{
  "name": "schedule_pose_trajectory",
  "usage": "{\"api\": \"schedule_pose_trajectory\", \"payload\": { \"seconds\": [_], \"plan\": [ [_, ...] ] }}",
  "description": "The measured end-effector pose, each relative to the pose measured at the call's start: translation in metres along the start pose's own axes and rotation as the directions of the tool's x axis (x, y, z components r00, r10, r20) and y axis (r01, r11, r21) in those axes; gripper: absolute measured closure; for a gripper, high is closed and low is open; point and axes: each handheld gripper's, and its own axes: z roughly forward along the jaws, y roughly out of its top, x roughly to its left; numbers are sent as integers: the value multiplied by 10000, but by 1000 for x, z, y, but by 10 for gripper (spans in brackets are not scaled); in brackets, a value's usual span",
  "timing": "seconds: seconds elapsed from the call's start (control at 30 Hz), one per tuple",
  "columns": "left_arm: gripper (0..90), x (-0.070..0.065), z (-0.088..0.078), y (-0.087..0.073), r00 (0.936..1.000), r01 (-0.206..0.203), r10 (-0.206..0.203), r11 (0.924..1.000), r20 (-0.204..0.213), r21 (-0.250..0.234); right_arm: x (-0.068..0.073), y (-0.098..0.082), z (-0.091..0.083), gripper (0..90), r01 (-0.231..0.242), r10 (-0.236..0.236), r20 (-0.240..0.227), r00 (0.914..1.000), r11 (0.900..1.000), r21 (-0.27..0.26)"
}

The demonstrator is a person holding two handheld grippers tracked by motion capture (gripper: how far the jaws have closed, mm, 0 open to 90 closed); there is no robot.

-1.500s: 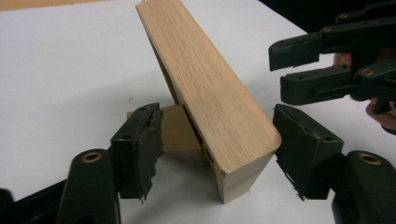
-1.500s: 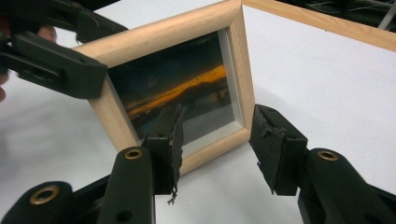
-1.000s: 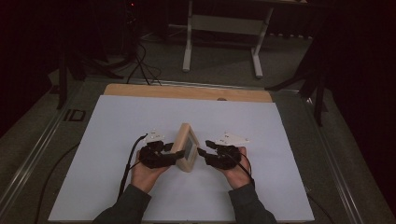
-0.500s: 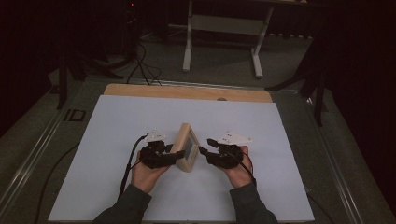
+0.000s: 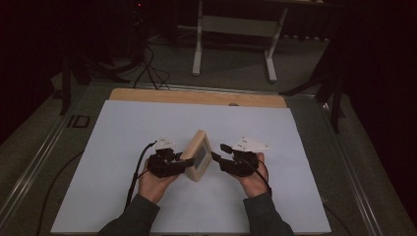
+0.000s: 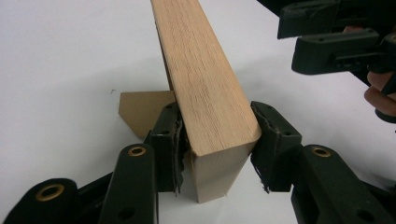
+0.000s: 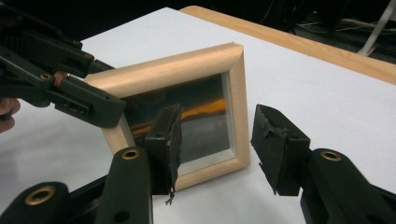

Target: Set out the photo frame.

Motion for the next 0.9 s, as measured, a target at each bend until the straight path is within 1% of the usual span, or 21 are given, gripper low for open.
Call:
{"api": "schedule_pose_trajectory", "payload": {
  "seconds": [0.17, 0.2, 0.23, 0.27, 0.3, 0.33, 0.43, 0.47, 0.5, 0.53, 0.57, 0.63, 0.67, 0.7, 0.73, 0.77, 0.8, 0.83, 0.87, 0.9],
  "plan": [
    [583, -3, 0, 0, 9999, -173, 173, 9998, 7, 35, -1, 2, -3, 521, 29, -29, 27, 10000, 9999, -138],
    [586, -5, 0, 0, 9995, -306, 306, 9995, -1, 70, -1, 3, -5, 523, 83, -82, 37, 10000, 9998, -199],
    [589, -5, 0, 0, 9995, -306, 306, 9995, -1, 70, -1, 3, -5, 523, 83, -82, 37, 10000, 9998, -199],
    [597, -7, 0, 0, 9990, -437, 437, 9990, -89, 39, -1, 3, -6, 526, 112, -110, 49, 9999, 9996, -263],
    [603, -7, 0, 0, 9990, -437, 437, 9990, -89, 39, -1, 3, -6, 526, 112, -110, 49, 9999, 9996, -263],
    [604, -8, 0, 0, 9981, -609, 609, 9981, -130, 43, -1, 3, -6, 528, 110, -108, 80, 9999, 9995, -280],
    [604, -12, 1, -1, 9960, -867, 868, 9962, -211, 51, -2, 4, -8, 538, 112, -108, 124, 9999, 9992, -375],
    [605, -14, 1, -1, 9942, -1044, 1045, 9945, -237, 34, -2, 4, -9, 548, 134, -127, 184, 9997, 9990, -431],
    [605, -14, 1, -1, 9942, -1044, 1045, 9945, -237, 34, -2, 4, -9, 548, 134, -127, 184, 9997, 9990, -431],
    [605, -16, 1, -2, 9916, -1262, 1262, 9920, -271, 25, -2, 4, -10, 559, 117, -105, 232, 9997, 9986, -510],
    [605, -16, 1, -2, 9916, -1262, 1262, 9920, -271, 25, -2, 4, -10, 559, 117, -105, 232, 9997, 9986, -510],
    [605, -19, 2, -2, 9880, -1514, 1514, 9885, -312, 47, -2, 4, -10, 573, 111, -95, 289, 9995, 9984, -553],
    [605, -22, 2, -3, 9839, -1756, 1757, 9844, -343, 46, -3, 4, -11, 601, 121, -103, 326, 9994, 9983, -571],
    [605, -22, 2, -3, 9839, -1756, 1757, 9844, -343, 46, -3, 4, -11, 601, 121, -103, 326, 9994, 9983, -571],
    [605, -25, 3, -3, 9800, -1950, 1952, 9808, -379, 89, -3, 4, -11, 655, 159, -140, 329, 9994, 9981, -588],
    [605, -25, 3, -3, 9800, -1950, 1952, 9808, -379, 89, -3, 4, -11, 655, 159, -140, 329, 9994, 9981, -588],
    [605, -26, 3, -3, 9776, -2068, 2071, 9783, -375, 99, -2, 4, -12, 714, 230, -204, 421, 9989, 9978, -621],
    [605, -27, 3, -4, 9757, -2156, 2157, 9765, -387, 86, -2, 4, -12, 714, 230, -204, 421, 9989, 9978, -621],
    [605, -30, 3, -4, 9685, -2450, 2456, 9693, -419, 195, -1, 5, -12, 772, 297, -258, 540, 9982, 9969, -722],
    [605, -30, 3, -4, 9685, -2450, 2456, 9693, -419, 195, -1, 5, -12, 772, 297, -258, 540, 9982, 9969, -722]
  ]
}}
